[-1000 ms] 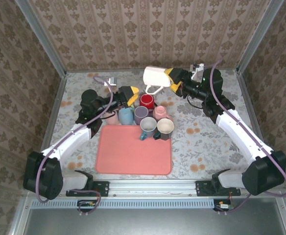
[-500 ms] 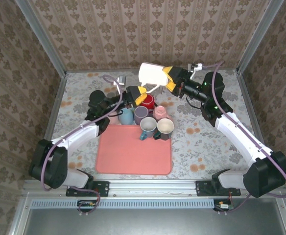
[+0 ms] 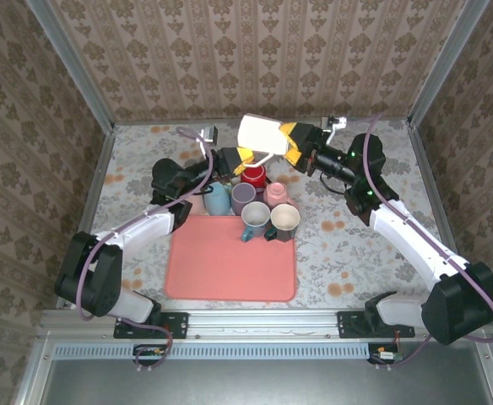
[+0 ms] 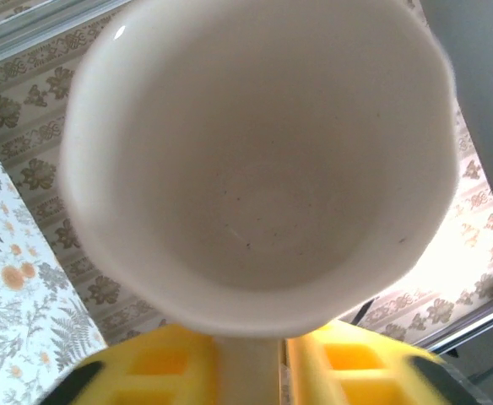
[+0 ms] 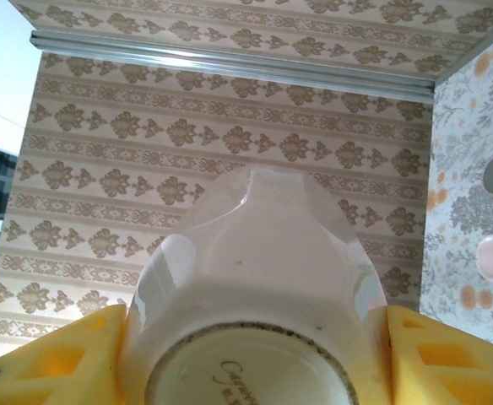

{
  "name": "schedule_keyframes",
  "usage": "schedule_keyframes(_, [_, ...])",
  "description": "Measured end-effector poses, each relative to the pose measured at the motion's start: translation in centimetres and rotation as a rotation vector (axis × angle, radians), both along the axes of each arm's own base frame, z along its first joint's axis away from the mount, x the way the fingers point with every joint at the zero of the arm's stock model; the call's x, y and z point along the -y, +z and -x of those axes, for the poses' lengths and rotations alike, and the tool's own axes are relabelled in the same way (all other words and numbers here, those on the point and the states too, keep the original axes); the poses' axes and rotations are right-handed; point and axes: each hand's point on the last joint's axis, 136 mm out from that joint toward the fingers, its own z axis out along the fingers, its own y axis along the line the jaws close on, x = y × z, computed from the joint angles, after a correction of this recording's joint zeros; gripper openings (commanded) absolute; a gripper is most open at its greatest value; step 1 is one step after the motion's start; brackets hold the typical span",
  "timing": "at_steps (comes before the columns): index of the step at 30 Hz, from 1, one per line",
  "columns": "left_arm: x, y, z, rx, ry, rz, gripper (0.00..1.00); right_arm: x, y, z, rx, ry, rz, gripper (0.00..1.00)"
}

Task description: Turn the mug right side up

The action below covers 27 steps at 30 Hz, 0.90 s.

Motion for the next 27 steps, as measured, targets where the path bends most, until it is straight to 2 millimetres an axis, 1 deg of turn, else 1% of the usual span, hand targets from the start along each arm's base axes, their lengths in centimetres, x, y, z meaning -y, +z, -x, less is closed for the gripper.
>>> schedule_keyframes(1, [0.0,0.0,0.0,0.001,-0.001,0.001,0.08,0.0,0.1,0.1,0.004,-0.001,-0.001,0.34])
schedule_keyframes(2, [0.0,0.0,0.1,0.005,-0.004,0.000,0.05,0.0,0.2,0.1,0.007,-0.003,-0.001,0.41])
schedule_keyframes(6, [-0.1,0.1,0.5,0.020,-0.007,-0.014,0.00,0.0,0.2,0.6,0.013,-0.003,0.013,0.76])
schedule_keyframes(8, [-0.3,0.2,0.9,0.033,-0.003,-0.037,0.00,-0.2,0.2,1.0,0.015,0.004,0.026,0.96])
schedule_keyframes(9, [-0.4,0.4,1.3,0.040,0.000,-0.050,0.00,-0.3,0.2,1.3,0.023,0.010,0.039,1.00])
schedule_keyframes(14, [-1.4,0.1,3.2,0.085,0.044,-0.182,0.00,-0.6,0.1,2.8,0.048,0.034,0.114,1.00])
schedule_keyframes(18, [-3.1,-0.1,4.6,0.133,0.124,-0.312,0.00,-0.1,0.2,3.1,0.074,0.024,0.180,1.00])
schedule_keyframes(24, [-6.6,-1.7,6.3,0.190,0.265,-0.552,0.00,1.5,1.1,4.5,0.157,-0.023,0.299,1.00])
schedule_keyframes(27, [-8.2,-3.1,7.4,0.228,0.313,-0.688,0.01,2.1,1.2,5.2,0.191,-0.038,0.364,1.00])
